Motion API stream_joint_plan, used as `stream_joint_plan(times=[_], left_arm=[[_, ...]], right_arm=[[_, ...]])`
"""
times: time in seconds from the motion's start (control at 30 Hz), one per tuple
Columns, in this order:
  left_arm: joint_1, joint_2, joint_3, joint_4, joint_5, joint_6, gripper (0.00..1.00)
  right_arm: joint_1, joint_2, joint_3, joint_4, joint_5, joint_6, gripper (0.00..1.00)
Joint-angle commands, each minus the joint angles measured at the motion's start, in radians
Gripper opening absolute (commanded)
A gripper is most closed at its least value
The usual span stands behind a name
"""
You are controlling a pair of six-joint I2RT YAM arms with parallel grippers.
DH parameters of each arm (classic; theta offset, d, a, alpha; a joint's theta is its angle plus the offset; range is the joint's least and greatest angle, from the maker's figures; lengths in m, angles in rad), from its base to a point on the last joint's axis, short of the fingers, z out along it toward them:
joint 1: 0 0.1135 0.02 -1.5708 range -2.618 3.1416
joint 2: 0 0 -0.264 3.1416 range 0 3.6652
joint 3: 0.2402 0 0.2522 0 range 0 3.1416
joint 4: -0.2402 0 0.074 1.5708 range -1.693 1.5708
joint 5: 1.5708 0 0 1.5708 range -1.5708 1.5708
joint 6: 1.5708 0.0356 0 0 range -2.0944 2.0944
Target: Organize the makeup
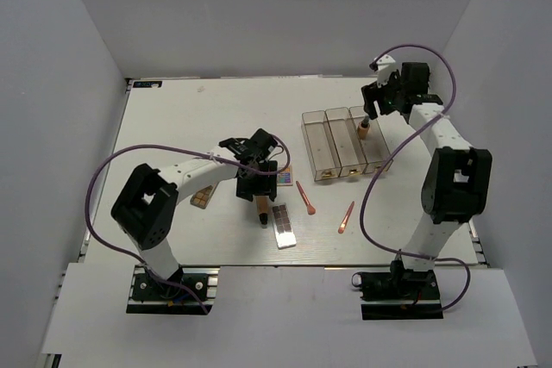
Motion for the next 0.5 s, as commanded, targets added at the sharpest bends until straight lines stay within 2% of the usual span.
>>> stream_joint_plan(times=[0.0, 0.2, 0.3, 0.33, 0.43, 0.47], left_arm=[[-0.025, 0.054, 0.053, -0.036, -0.079, -0.033, 0.73], [-0.045, 0.146, 0.11, -0.071, -0.148, -0.048, 0.6], [-0.045, 0.149, 0.122, -0.077, -0.158, -0.053, 0.49], [-0.045, 0.14, 0.124, -0.077, -0.157, -0.054, 0.42], [-0.045, 0.109, 0.144, -0.091, -0.148, -0.054, 0.28], [-0.045, 0.097, 0.168, -0.102, -0.14, -0.054, 0.28]], right_arm=[[-0.008, -0.102, -0.037, 0.089, -0.003, 0.06, 0.78], [-0.009, -0.176, -0.091, 0.101, -0.046, 0.097, 0.78], [-0.006, -0.202, -0.124, 0.101, -0.058, 0.102, 0.77], [-0.009, -0.214, -0.143, 0.101, -0.061, 0.108, 0.78], [-0.037, -0.236, -0.166, 0.104, -0.067, 0.111, 0.77], [-0.04, -0.251, -0.181, 0.103, -0.075, 0.111, 0.77]])
